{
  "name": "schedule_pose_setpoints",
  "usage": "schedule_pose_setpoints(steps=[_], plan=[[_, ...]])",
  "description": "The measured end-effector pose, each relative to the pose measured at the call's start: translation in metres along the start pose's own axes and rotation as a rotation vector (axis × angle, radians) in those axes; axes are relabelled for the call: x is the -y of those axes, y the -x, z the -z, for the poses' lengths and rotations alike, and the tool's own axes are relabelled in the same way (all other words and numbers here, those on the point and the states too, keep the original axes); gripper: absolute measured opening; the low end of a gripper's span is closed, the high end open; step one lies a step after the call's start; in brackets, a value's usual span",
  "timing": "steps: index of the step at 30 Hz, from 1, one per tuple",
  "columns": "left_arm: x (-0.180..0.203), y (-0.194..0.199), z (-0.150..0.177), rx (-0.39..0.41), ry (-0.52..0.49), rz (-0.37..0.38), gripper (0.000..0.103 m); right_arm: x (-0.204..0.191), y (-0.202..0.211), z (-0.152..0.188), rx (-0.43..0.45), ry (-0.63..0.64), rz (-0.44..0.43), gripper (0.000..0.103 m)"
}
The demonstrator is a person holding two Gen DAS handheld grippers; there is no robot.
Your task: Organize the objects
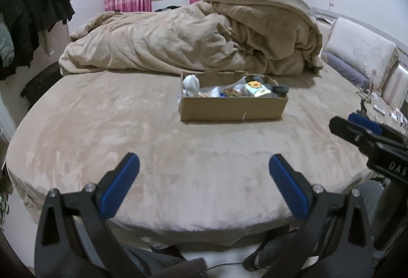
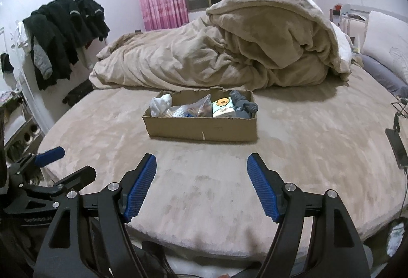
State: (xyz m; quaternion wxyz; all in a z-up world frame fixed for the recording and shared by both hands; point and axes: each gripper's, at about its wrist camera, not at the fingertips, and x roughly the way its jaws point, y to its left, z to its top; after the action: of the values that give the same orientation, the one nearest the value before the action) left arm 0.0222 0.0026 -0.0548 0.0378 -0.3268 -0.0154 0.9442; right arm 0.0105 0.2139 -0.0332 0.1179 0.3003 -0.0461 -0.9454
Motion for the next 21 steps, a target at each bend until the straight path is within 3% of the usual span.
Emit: schedule_pose_setpoints(steps=[21], plan=[[0.006, 0.034, 0.013, 0.028, 0.005, -0.002, 0.102, -0.002, 0.033, 0.018, 0.052, 0.000, -0.012, 0.077]])
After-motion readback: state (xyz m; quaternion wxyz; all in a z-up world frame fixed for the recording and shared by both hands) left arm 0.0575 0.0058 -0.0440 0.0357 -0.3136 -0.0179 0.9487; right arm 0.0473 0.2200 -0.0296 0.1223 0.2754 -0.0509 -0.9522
